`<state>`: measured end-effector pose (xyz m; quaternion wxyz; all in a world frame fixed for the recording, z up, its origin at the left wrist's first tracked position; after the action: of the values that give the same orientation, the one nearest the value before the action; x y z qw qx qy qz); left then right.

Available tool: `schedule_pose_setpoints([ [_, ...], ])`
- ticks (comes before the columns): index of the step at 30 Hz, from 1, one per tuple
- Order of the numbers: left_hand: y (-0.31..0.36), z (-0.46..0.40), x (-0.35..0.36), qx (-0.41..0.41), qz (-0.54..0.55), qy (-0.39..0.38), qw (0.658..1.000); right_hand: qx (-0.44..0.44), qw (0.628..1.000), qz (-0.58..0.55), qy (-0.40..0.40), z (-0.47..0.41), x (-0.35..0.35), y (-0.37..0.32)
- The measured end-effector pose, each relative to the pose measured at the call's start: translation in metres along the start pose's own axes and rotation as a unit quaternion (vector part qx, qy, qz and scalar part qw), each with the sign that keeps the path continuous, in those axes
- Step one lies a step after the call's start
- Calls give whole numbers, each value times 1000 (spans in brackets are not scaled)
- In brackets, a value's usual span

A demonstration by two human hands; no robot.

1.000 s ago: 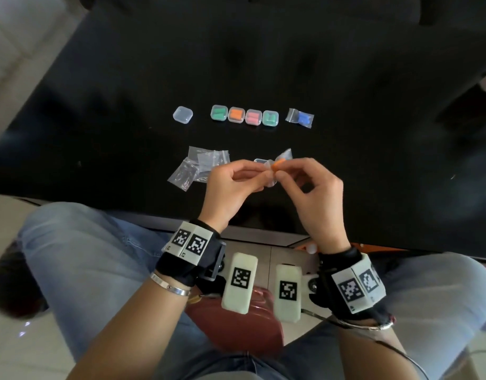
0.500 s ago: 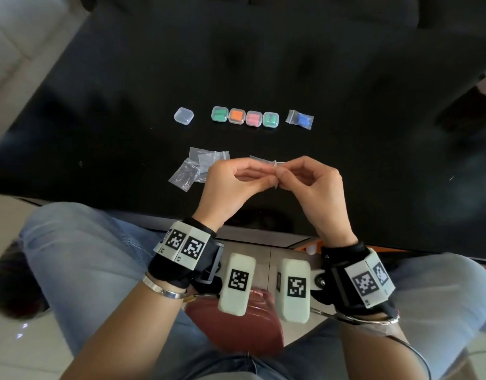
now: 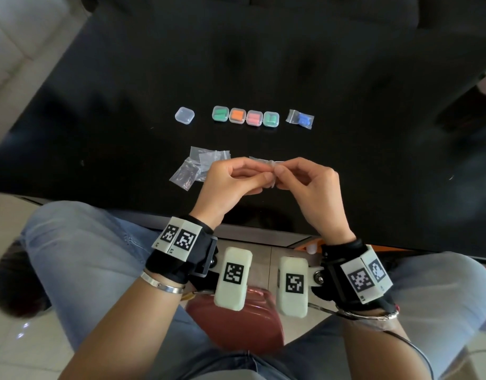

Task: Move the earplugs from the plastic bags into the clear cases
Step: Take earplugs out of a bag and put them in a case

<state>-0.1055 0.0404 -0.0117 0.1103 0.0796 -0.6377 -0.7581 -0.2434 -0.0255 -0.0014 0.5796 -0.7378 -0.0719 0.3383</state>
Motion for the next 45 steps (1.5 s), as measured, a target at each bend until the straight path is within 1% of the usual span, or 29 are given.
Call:
schedule_pose_setpoints([
  [1,0,0,0,5,-11,4,1000,0,1000,4,-2,-1,1,0],
  [3,0,-1,2,39,-69,26,996,1,1000,22,8,-2,3,1],
  [6,2,-1,6,112,-177,57,976,21,999,32,24,-3,5,3],
  [8,2,-2,6,135,-216,53,966,27,999,36,20,-3,7,5],
  [11,2,-4,3,137,-271,51,951,0,995,100,20,-2,14,7],
  [14,4,-5,0,150,-304,87,937,-45,981,188,29,-3,17,4],
  [16,7,-4,-1,174,-309,96,930,-61,977,202,37,-2,16,-1],
  [19,12,0,-4,234,-307,40,921,-29,987,152,41,-3,8,-3],
  [21,11,2,-9,264,-353,3,897,23,998,61,19,-3,2,-2],
  [23,8,1,-14,273,-396,-33,876,65,997,-39,-22,-1,-2,-2],
  [24,7,1,-15,271,-403,-54,873,77,993,-78,-39,0,-3,-2],
  [26,5,0,-16,264,-390,-79,879,86,988,-118,-55,4,-1,-1],
  [29,5,2,-16,266,-365,-68,889,91,986,-132,-54,8,1,3],
  [33,3,5,-12,294,-363,-37,883,73,991,-106,-23,13,-1,4],
  [35,1,6,-11,301,-356,-19,885,56,994,-95,0,15,-4,4],
  [38,1,5,-11,315,-354,-6,881,25,997,-66,13,17,-6,5],
  [42,3,5,-8,343,-354,-19,870,20,998,-55,-3,19,-6,9],
  [45,2,6,-3,376,-382,-13,844,60,991,-120,-15,18,-4,13],
])
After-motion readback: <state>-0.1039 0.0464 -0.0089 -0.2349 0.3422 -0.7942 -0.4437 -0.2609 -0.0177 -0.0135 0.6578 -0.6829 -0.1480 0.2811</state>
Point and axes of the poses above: each hand's wrist, its own z-axis away from the middle knuckle, its own x-axis out of the palm, y = z × x, the point moved 2 cm from there along -z, towards the middle knuckle, and after that the axes turned 4 degrees about -y, right-handed, at the moved point
